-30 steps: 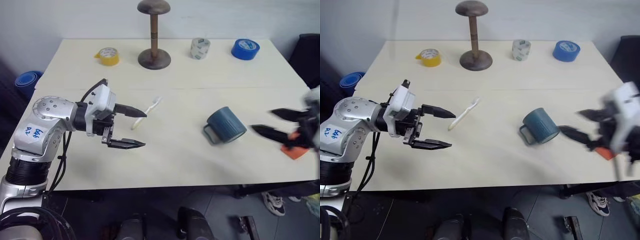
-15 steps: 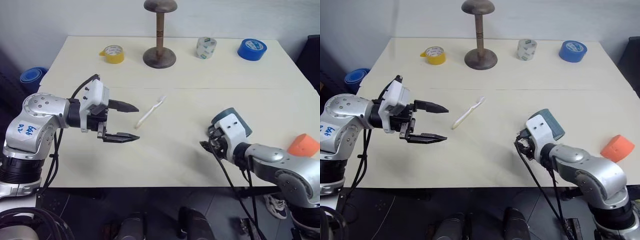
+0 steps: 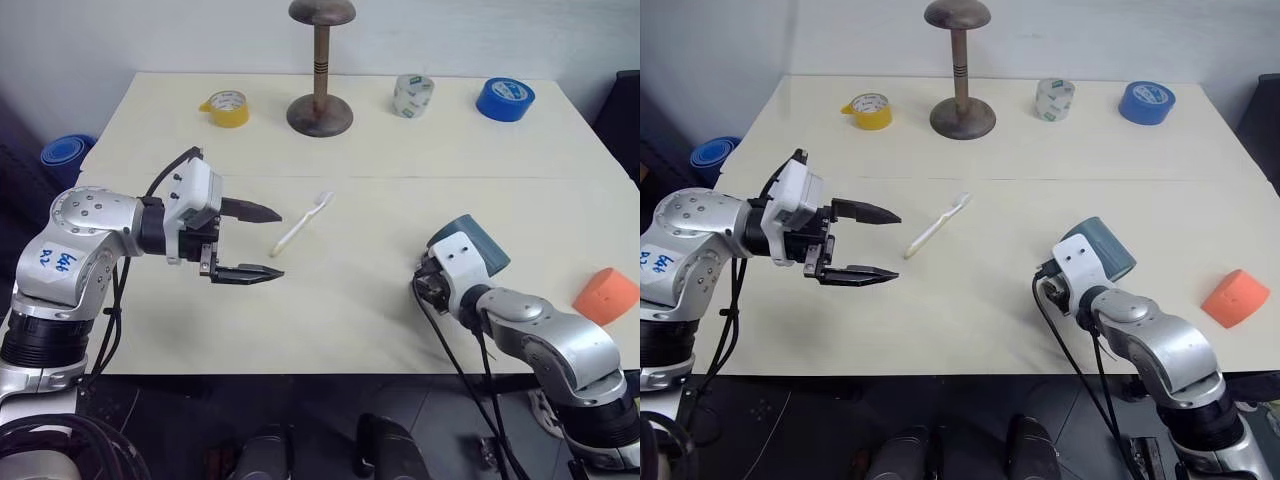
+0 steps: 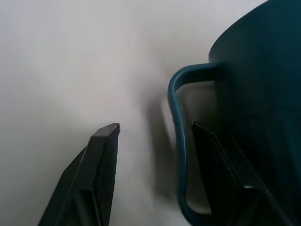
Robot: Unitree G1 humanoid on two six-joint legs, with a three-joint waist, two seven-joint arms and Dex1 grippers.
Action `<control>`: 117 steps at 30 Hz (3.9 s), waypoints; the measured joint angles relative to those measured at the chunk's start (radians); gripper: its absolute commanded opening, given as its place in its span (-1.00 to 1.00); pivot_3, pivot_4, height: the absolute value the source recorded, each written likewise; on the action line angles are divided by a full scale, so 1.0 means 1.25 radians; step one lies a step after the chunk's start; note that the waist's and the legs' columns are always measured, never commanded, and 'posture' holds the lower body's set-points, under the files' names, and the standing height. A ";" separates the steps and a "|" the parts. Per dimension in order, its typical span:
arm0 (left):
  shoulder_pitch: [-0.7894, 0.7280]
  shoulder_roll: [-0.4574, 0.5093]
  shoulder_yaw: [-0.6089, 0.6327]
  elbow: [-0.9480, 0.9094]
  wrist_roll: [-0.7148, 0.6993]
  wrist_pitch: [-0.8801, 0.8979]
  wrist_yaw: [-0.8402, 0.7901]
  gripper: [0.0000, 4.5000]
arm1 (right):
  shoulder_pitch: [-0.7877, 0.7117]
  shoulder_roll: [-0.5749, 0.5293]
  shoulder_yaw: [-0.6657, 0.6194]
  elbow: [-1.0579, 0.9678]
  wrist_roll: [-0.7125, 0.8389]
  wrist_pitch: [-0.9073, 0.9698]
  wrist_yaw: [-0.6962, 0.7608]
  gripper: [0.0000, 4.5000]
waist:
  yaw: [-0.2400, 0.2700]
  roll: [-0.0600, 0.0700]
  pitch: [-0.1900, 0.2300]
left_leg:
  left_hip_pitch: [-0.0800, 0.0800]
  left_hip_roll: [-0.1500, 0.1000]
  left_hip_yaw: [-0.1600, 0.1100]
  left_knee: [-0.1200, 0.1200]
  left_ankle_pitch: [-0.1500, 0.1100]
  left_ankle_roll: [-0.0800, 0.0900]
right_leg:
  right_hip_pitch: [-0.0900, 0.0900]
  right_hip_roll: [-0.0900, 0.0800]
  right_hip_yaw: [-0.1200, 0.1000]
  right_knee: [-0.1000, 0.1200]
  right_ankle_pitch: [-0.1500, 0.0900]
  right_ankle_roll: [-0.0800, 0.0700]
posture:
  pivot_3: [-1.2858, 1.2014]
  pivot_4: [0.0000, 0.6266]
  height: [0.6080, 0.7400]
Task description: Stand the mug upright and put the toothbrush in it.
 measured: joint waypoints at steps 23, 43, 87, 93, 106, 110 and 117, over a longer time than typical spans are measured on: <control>-0.006 0.039 0.028 -0.013 -0.038 0.046 -0.025 1.00 | -0.034 0.296 -0.102 0.153 0.097 -0.471 0.381 -0.99 | -0.020 0.000 0.000 | 0.002 0.001 -0.001 -0.001 0.000 0.000 | 0.000 0.000 0.000 0.003 0.000 0.000 | 0.03 -0.52 1.00; -0.038 0.118 0.033 -0.017 -0.050 0.100 -0.048 1.00 | 0.010 0.451 0.004 0.433 0.038 -0.693 0.529 0.28 | -0.038 0.001 0.001 | 0.003 0.001 -0.002 -0.001 0.000 -0.002 | -0.001 0.000 0.000 0.008 0.000 0.000 | 0.03 -0.52 1.00; -0.496 -0.428 -0.229 0.993 0.470 -0.066 0.352 0.82 | -0.080 -0.456 -0.436 -0.122 0.749 -0.025 0.316 1.00 | 0.005 -0.004 0.003 | -0.001 -0.001 0.000 0.000 0.000 0.001 | 0.000 -0.001 -0.001 0.000 0.000 0.001 | 0.03 -0.52 1.00; -0.543 -0.464 -0.203 1.102 0.498 -0.117 0.383 0.01 | -0.089 -0.477 -0.436 -0.125 0.769 -0.030 0.306 1.00 | 0.006 -0.004 0.003 | -0.002 -0.001 0.000 0.001 0.000 0.002 | 0.000 -0.002 -0.001 0.000 0.001 0.001 | 0.03 -0.52 1.00; -0.554 -0.471 -0.141 1.144 0.513 -0.135 0.413 -0.96 | -0.051 -0.487 -0.459 -0.141 0.801 -0.032 0.279 1.00 | 0.005 -0.004 0.003 | -0.002 -0.001 0.000 0.001 0.000 0.002 | 0.000 -0.002 -0.002 0.000 0.001 0.001 | 0.03 -0.52 1.00; -0.553 -0.443 -0.037 1.142 0.451 -0.118 0.454 -0.96 | 0.001 -0.486 -0.493 -0.143 0.819 -0.033 0.246 1.00 | 0.003 -0.004 0.003 | -0.002 -0.001 0.000 0.001 0.000 0.002 | -0.001 -0.002 -0.002 0.000 0.001 0.002 | 0.03 -0.52 1.00; -0.559 -0.432 0.234 1.000 0.207 -0.078 0.502 -0.96 | 0.072 -0.452 -0.528 -0.152 0.834 -0.050 0.177 1.00 | 0.007 -0.005 0.003 | -0.007 -0.001 -0.004 0.005 0.000 0.002 | -0.002 -0.003 -0.005 0.001 0.002 0.003 | 0.03 -0.52 1.00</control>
